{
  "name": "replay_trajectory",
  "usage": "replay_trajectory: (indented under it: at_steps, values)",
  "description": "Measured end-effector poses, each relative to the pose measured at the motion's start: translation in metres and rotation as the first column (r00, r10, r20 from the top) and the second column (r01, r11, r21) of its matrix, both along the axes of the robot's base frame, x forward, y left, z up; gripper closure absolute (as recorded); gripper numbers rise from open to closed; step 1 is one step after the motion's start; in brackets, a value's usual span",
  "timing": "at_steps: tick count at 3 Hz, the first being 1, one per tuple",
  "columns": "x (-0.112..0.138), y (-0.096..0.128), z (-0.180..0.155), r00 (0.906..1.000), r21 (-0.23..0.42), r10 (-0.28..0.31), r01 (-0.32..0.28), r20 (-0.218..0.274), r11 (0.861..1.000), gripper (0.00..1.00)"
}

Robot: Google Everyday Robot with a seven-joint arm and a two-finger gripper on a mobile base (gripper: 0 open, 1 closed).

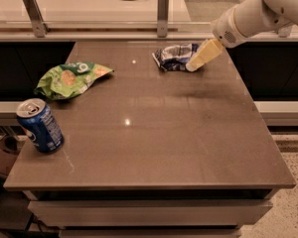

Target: Move blue chip bag near pepsi can

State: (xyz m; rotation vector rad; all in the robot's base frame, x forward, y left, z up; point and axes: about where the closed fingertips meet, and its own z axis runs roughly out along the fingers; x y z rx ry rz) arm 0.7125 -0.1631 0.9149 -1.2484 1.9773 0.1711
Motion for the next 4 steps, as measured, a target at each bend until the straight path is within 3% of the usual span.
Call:
replay_trajectory:
  at_steps: [3,4]
  values:
    - [0.065,0.021,-0.039,0.9971,0.073,-0.075,0.076,-0.013,0.994,0.0]
    - [0.084,0.022,-0.058,0.9942,0.086,-0.1,0.103,-0.042,0.991,0.0]
